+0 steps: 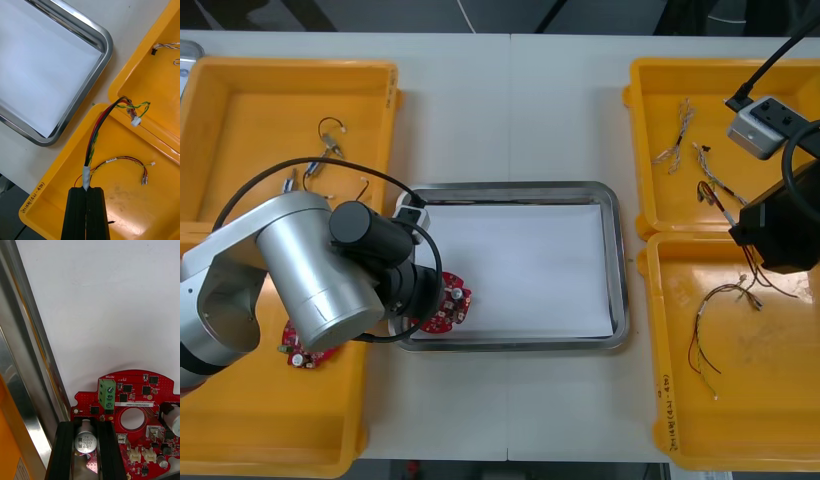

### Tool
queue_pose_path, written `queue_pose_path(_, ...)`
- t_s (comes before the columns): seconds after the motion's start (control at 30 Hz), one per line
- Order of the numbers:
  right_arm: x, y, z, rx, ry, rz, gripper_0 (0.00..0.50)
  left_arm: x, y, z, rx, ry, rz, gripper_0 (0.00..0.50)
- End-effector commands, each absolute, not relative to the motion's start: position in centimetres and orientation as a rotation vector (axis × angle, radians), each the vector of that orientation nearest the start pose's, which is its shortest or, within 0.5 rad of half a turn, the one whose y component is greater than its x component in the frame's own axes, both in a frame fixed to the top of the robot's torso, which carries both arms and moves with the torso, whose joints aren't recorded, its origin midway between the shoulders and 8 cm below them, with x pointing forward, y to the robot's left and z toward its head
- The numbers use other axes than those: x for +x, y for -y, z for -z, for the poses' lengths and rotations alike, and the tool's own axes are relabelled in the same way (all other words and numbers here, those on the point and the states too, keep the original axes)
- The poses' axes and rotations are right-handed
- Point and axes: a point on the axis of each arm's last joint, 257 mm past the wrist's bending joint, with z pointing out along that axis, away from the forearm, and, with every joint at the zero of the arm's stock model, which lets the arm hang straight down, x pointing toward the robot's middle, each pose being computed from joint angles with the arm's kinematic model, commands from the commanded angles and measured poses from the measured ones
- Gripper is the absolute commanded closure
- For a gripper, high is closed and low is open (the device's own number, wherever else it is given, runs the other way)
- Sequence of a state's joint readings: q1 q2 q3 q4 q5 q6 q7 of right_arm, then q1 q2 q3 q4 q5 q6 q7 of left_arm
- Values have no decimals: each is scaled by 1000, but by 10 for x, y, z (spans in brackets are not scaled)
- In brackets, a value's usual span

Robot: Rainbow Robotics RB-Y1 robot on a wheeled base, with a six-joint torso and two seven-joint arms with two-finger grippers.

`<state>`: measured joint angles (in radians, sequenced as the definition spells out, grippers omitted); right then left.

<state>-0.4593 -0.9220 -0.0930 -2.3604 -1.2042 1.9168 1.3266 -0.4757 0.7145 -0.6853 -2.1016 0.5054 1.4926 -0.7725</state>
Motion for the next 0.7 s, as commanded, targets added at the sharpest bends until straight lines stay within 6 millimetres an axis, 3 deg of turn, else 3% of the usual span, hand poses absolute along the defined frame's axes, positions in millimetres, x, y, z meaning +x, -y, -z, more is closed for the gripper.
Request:
queue_pose_path(0.03,368,255,84,-840,-2494,41,500,425,-117,261,233,-2548,119,495)
queue_pose_path(0.23,370,256,82,-840,-2485,54,500,423,-113,262,227,-2552,132,486)
queue_pose_path(0.3,370,257,82,-845,-2481,60,500,424,-111,261,225,-2551,137,358)
queue_pose_path(0.37,371,258,81,-844,-2478,66,500,423,-110,261,221,-2551,142,164)
queue_pose_path(0.4,371,258,82,-844,-2478,68,500,422,-109,261,220,-2551,145,125)
queue_pose_path(0.43,372,258,81,-842,-2478,69,500,423,-108,259,216,-2547,149,43)
queue_pose_path(0.47,372,259,81,-844,-2476,72,500,422,-107,259,216,-2547,154,0)
queue_pose_path(0.7,373,260,81,-841,-2474,78,500,419,-102,251,212,-2535,175,0)
